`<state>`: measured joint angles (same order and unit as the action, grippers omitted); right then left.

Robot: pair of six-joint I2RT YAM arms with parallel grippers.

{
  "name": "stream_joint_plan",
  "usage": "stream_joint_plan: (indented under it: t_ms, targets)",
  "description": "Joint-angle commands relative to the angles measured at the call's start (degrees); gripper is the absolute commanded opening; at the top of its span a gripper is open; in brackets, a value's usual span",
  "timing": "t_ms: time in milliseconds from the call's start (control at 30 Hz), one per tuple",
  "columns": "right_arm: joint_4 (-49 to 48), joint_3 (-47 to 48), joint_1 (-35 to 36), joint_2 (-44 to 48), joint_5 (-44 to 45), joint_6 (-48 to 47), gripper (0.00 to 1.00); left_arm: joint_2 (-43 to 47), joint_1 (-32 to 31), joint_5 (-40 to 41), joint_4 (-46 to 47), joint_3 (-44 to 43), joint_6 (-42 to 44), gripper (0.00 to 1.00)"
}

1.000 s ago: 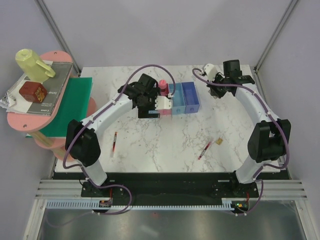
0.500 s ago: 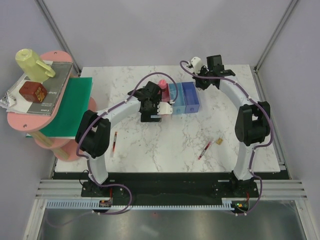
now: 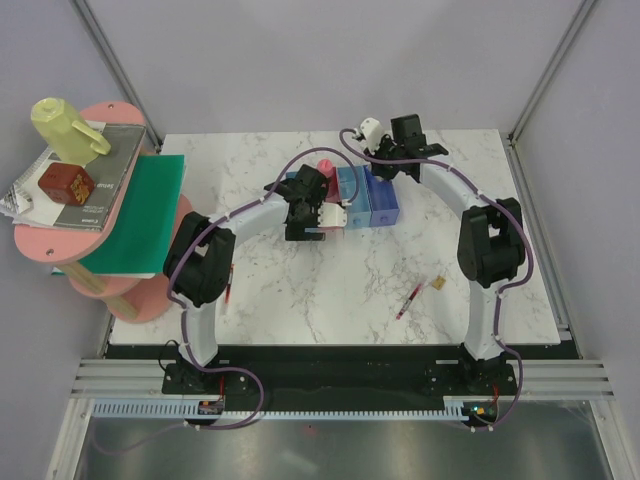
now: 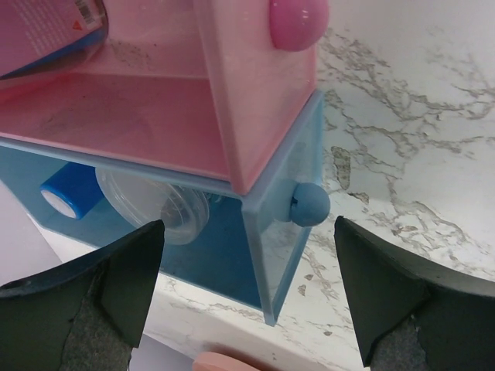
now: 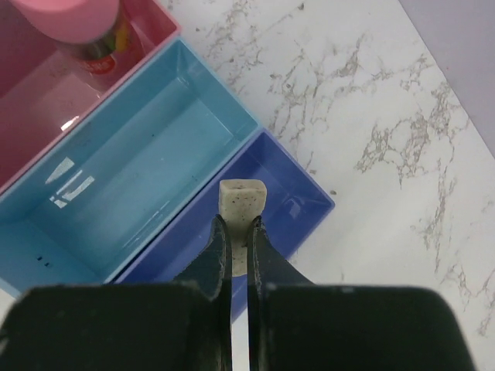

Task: Sort the stationery into containers
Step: Place the stationery in the storage box.

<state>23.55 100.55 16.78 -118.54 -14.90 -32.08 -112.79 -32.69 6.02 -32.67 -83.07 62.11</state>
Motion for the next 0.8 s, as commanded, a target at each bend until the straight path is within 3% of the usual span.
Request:
stream_joint_plan:
  t_ms: [0,600,767]
  targets:
    - [-3.16,0.17,0.45,-2.04,1.18,0.61,0.00,-0.76,0.43,1.36,3.04,-2.36,1.61,0.97]
    - [-5.62,-1.06,0.28,-5.12,5.75,-0.36,0.00,-2.52,1.13,2.68,5.42,-2.54,1.44,0.97]
    - [-5.62,-0.62,0.36,-5.82,6.19,-0.36,0.11,-3.13,1.13,3.03,6.73,-2.80,1.35,0.97]
